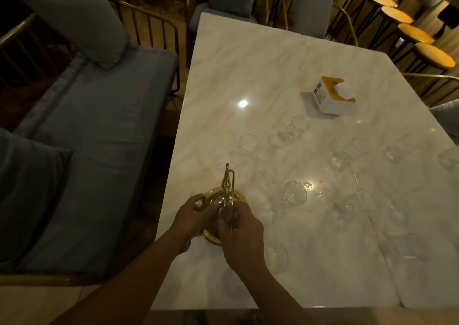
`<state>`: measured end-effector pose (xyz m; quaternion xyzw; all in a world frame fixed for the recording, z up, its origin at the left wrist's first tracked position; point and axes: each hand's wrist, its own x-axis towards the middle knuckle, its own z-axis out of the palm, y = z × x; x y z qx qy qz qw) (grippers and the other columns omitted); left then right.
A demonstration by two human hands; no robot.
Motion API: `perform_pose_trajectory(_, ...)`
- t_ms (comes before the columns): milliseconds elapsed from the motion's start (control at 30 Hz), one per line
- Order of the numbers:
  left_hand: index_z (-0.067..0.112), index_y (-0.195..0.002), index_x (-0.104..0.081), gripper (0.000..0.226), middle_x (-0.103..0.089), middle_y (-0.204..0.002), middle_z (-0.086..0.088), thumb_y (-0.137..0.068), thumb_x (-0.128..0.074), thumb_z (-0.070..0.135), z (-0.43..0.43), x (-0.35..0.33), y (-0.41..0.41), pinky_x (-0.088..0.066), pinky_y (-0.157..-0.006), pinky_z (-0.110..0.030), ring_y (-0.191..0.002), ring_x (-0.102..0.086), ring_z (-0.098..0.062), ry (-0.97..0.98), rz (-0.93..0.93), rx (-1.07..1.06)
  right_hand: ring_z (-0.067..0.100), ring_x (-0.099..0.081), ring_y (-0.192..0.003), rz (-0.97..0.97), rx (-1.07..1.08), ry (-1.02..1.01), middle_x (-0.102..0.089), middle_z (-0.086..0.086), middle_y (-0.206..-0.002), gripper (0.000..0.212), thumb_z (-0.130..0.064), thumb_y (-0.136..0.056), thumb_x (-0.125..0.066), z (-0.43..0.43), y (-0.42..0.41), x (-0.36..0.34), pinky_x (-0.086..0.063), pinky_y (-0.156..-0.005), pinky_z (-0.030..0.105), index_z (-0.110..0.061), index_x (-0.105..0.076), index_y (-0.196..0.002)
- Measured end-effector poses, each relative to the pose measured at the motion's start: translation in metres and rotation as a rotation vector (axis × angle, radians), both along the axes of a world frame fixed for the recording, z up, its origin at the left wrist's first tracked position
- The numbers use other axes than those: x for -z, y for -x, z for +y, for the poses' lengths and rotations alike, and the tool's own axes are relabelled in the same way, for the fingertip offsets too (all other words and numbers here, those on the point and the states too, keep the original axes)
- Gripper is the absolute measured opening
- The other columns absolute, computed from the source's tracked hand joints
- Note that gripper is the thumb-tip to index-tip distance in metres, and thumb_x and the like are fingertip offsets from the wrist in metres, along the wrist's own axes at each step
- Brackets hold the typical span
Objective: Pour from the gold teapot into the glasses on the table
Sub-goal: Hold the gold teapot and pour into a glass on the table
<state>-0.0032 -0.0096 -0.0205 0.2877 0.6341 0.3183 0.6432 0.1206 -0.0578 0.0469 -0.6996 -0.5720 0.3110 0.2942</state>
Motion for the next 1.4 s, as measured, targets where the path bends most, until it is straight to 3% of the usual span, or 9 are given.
perform_pose_trajectory(100,0.031,-0.128,-0.049,0.054,-0.055,-0.135,-0.009,-0.082,-0.077,0.037,0.002,0.003,-0.002,-0.053,-0.082,-0.045,-0.117,-0.057,-0.032,-0.003,-0.020,-0.021,-0.010,-0.058,-0.078,0.002,-0.007,0.019,-0.062,-0.018,-0.091,0.025,-0.014,-0.087,-0.068,0.001,-0.001,0.000,-0.043,-0.066,-0.003,-0.025,-0.059,-0.108)
perform_pose_trajectory(300,0.019,-0.142,-0.047,0.073,-0.054,-0.140,-0.014,-0.079,-0.082,0.025,0.004,0.010,-0.005,-0.052,-0.083,-0.048,-0.116,-0.056,-0.033,-0.005,-0.014,-0.057,-0.012,-0.057,-0.083,0.004,-0.037,0.036,-0.064,-0.017,-0.098,0.025,-0.013,-0.088,-0.064,0.001,-0.003,-0.001,-0.039,-0.070,-0.006,-0.025,-0.060,-0.110)
perform_pose_trajectory(700,0.013,-0.145,-0.045,0.111,-0.060,-0.135,-0.018,-0.048,-0.094,0.035,0.006,0.009,-0.005,-0.054,-0.088,-0.062,-0.115,-0.061,-0.041,0.055,-0.087,-0.166,-0.014,-0.054,-0.081,0.013,-0.087,0.052,-0.061,-0.020,-0.099,0.032,-0.012,-0.088,-0.066,0.011,-0.015,-0.010,-0.040,-0.067,-0.005,-0.031,-0.056,-0.111)
perform_pose_trajectory(967,0.013,-0.129,-0.061,0.106,-0.070,-0.117,-0.014,-0.036,-0.099,0.048,0.028,-0.015,-0.004,-0.061,-0.078,-0.056,-0.104,-0.069,-0.035,-0.004,-0.151,-0.077,-0.008,-0.061,-0.088,0.037,-0.132,-0.034,-0.065,-0.016,-0.099,0.034,-0.007,-0.086,-0.066,0.026,-0.029,-0.041,-0.048,-0.072,0.002,-0.026,-0.058,-0.114)
perform_pose_trajectory(1100,0.013,-0.130,-0.059,0.096,-0.069,-0.120,-0.014,-0.045,-0.094,0.040,0.039,-0.032,-0.008,-0.063,-0.072,-0.046,-0.106,-0.067,-0.035,-0.038,-0.175,-0.047,0.000,-0.064,-0.094,0.015,-0.122,-0.064,-0.067,-0.014,-0.105,0.037,-0.013,-0.087,-0.068,0.035,-0.041,-0.062,-0.054,-0.077,0.011,-0.028,-0.056,-0.118)
perform_pose_trajectory(1233,0.015,-0.134,-0.053,0.104,-0.065,-0.127,-0.013,-0.042,-0.095,0.038,0.045,-0.047,-0.017,-0.063,-0.071,-0.045,-0.112,-0.063,-0.037,-0.050,-0.235,-0.016,-0.001,-0.063,-0.094,0.048,-0.109,-0.082,-0.066,-0.017,-0.098,0.035,-0.012,-0.086,-0.069,0.038,-0.061,-0.087,-0.048,-0.070,0.001,-0.028,-0.057,-0.115)
perform_pose_trajectory(1400,0.021,-0.139,-0.045,0.105,-0.062,-0.126,-0.009,-0.046,-0.094,0.022,0.041,-0.058,-0.039,-0.062,-0.071,-0.040,-0.110,-0.063,-0.032,-0.078,-0.287,0.017,-0.001,-0.065,-0.097,0.156,-0.093,-0.084,-0.068,-0.020,-0.095,0.036,-0.005,-0.085,-0.070,0.034,-0.091,-0.110,-0.052,-0.070,0.007,-0.032,-0.060,-0.108)
